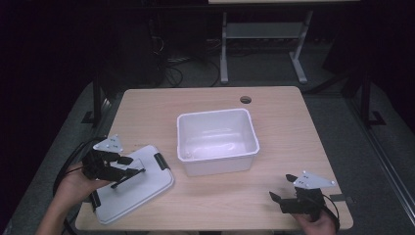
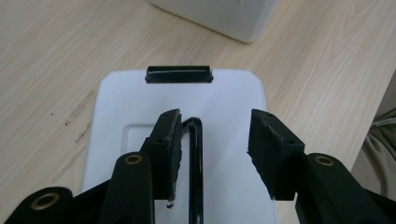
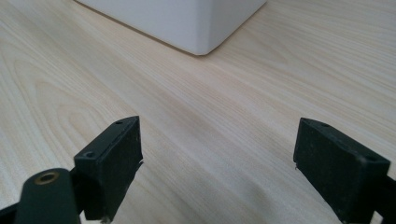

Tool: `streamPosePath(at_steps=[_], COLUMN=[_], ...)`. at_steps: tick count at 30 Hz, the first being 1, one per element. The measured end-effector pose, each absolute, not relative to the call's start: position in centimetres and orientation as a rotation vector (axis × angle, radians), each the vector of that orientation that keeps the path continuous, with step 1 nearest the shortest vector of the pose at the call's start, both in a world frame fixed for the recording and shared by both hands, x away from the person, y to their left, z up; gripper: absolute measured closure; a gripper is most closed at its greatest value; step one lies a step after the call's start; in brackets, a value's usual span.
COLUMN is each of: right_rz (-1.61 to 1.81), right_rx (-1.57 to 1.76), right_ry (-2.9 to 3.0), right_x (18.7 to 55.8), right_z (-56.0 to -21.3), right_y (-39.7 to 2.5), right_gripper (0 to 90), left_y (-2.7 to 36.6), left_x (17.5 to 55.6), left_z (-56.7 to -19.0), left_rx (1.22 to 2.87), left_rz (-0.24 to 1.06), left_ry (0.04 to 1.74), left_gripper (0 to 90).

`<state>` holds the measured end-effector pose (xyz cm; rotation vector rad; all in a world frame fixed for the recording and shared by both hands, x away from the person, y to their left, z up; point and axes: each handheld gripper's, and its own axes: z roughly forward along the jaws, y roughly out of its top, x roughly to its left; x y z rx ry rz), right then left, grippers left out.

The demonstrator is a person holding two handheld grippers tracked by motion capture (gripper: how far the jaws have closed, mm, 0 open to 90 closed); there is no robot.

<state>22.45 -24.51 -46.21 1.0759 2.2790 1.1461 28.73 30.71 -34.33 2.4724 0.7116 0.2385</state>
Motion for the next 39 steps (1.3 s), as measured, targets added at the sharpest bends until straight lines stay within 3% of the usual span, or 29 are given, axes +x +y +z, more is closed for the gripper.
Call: streamPosePath(at_steps=[25, 39], right_rz=[1.129, 1.127], right_rx=[1.066, 1.049], right_ry=[2.296, 2.3], right_x=[22.6, 22.5], right_z=[-46.3, -46.3], right_y=[-24.2, -24.1], right_gripper=[14.9, 14.9], left_y=[33.3, 34.1], left_x=[28.5, 29.2], left_z=[-38.8, -39.5], left_rx=[2.499, 2.496], left_rz=[0.201, 0.206], left_ry=[0.819, 0.848], left_gripper=[58.4, 67.5])
